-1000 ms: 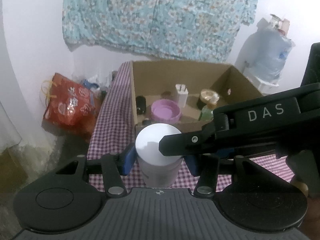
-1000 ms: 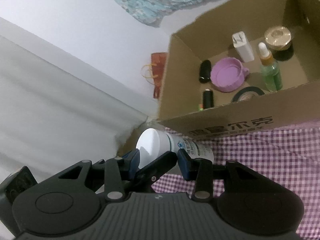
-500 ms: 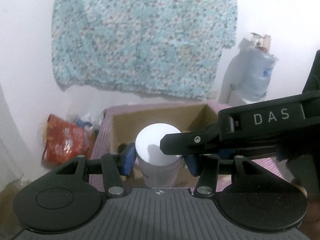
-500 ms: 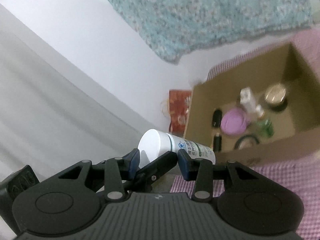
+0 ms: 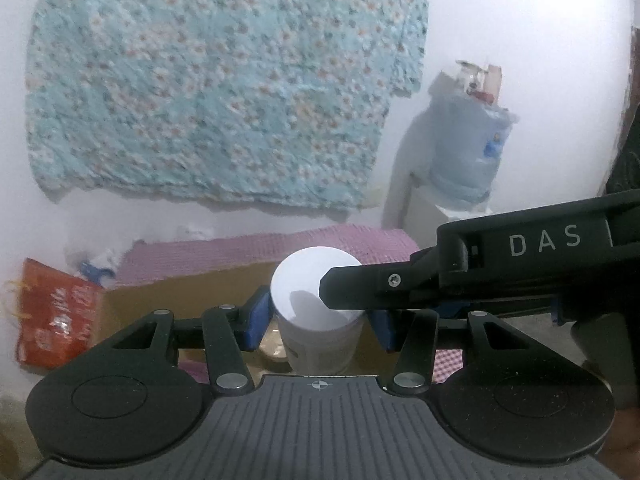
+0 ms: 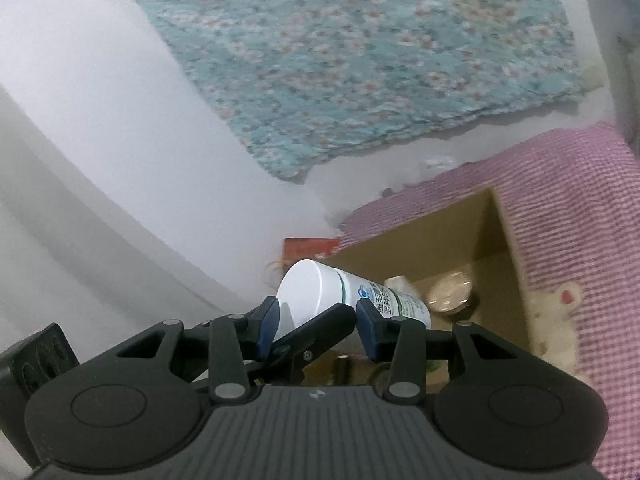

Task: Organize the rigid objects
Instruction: 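Carry the white jar into the box and lower it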

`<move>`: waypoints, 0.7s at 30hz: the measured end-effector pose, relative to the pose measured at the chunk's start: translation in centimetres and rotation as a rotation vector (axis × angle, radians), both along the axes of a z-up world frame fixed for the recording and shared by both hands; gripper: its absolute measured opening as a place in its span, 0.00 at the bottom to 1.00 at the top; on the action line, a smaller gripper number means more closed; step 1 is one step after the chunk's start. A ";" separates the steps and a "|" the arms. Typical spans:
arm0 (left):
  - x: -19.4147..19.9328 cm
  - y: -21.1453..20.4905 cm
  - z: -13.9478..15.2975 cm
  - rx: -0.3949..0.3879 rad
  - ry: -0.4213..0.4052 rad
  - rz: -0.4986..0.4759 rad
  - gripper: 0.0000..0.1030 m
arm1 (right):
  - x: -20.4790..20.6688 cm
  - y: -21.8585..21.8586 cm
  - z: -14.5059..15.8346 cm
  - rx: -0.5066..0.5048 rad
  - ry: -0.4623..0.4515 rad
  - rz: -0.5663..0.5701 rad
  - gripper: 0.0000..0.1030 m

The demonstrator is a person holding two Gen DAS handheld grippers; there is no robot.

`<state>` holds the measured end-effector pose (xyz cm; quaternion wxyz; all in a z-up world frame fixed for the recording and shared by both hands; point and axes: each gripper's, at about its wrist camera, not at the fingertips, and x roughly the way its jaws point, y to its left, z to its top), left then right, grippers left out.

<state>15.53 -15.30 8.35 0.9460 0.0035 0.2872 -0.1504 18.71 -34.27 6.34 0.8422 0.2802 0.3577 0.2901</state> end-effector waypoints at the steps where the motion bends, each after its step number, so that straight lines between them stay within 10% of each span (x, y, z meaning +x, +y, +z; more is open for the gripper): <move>1: 0.6 -0.3 -0.4 -0.002 0.014 -0.005 0.50 | 0.7 -0.4 -0.4 -0.004 0.009 -0.004 0.44; 21: 4.8 -3.0 -8.0 0.038 0.251 -0.033 0.50 | 5.1 -1.5 -8.9 -0.184 0.137 0.003 0.44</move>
